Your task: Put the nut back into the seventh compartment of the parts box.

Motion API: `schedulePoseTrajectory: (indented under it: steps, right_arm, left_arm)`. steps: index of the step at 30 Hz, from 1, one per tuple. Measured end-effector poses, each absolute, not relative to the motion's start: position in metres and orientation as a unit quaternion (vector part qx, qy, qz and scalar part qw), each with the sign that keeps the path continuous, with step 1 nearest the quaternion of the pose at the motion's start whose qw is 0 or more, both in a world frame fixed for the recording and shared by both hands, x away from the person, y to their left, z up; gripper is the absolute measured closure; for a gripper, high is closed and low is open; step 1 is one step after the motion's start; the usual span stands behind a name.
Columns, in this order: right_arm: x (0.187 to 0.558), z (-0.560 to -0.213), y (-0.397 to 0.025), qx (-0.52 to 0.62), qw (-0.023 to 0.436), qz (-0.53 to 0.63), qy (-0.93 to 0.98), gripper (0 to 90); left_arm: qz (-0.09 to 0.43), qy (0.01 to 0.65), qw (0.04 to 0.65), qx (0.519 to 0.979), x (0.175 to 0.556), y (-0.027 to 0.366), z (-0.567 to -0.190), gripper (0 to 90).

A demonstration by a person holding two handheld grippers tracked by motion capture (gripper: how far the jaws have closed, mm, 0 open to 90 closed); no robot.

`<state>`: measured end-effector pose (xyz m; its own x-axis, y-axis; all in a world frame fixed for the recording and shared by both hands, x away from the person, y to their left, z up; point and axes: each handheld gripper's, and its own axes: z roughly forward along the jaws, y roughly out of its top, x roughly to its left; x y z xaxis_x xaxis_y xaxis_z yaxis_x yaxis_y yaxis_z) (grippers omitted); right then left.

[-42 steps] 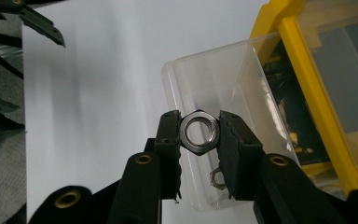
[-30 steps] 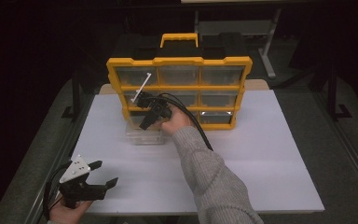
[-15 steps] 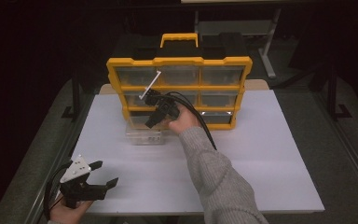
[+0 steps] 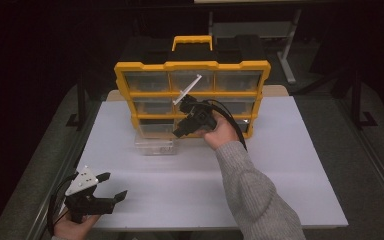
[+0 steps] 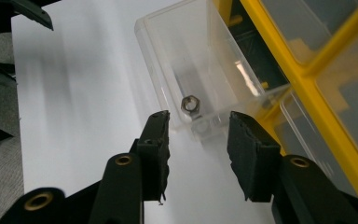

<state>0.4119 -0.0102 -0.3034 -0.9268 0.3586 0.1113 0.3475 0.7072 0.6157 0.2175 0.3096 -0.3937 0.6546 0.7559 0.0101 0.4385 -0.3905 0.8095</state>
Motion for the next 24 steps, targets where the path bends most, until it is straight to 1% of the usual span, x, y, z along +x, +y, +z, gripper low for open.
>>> schedulePoseTrajectory:
  steps: [7, 20, 24]
  right_arm:
    - [0.401, -0.302, -0.030, 0.190, 0.021, 0.341, 0.920, 55.9]
    - [0.382, -0.309, -0.069, 0.209, 0.026, 0.350, 0.913, 50.4]
    - [0.374, -0.313, -0.083, 0.216, 0.030, 0.352, 0.910, 50.1]
  left_arm:
    - [0.193, 0.368, 0.407, 0.813, 0.218, 0.310, -0.393, 16.7]
    - [0.195, 0.366, 0.407, 0.813, 0.217, 0.309, -0.393, 16.7]
    - [0.194, 0.371, 0.412, 0.810, 0.217, 0.309, -0.393, 16.7]
